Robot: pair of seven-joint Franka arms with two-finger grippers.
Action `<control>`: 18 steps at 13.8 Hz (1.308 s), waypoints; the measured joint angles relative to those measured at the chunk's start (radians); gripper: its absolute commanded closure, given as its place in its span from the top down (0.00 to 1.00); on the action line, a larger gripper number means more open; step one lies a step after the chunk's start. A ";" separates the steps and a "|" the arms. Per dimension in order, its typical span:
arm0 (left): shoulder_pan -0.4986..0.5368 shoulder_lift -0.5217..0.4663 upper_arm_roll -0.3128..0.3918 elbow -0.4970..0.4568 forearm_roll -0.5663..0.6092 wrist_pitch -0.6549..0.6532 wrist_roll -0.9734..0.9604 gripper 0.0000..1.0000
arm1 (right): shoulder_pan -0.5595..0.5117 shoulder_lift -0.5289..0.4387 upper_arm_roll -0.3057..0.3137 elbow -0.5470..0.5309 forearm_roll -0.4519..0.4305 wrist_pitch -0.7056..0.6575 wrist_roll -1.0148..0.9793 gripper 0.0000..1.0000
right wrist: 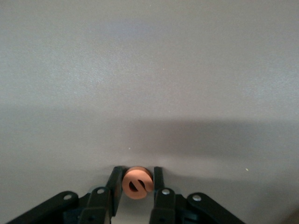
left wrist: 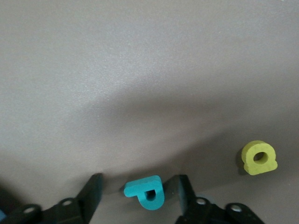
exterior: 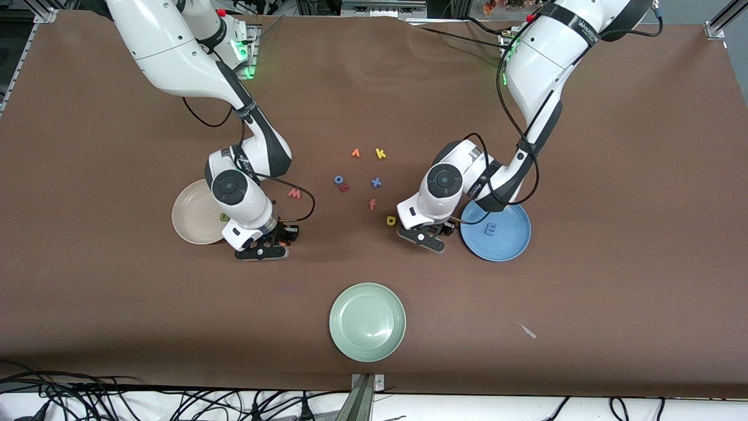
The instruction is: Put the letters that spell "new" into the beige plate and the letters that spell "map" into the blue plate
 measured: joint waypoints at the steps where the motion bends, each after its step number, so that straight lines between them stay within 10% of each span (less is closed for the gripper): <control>1: -0.001 -0.001 -0.001 0.002 0.000 0.000 0.001 0.19 | -0.004 -0.002 -0.001 0.001 0.000 -0.010 -0.014 0.32; 3: 0.000 -0.001 -0.001 0.008 0.001 0.000 0.004 0.04 | -0.012 -0.016 -0.008 0.005 -0.001 -0.053 -0.044 0.32; 10: 0.002 -0.021 -0.001 0.033 0.001 -0.039 0.004 0.03 | -0.026 -0.182 -0.137 -0.013 0.000 -0.351 -0.303 0.33; 18: 0.177 -0.109 0.003 0.032 0.001 -0.194 0.352 0.04 | -0.035 -0.381 -0.242 -0.452 0.001 -0.082 -0.436 0.41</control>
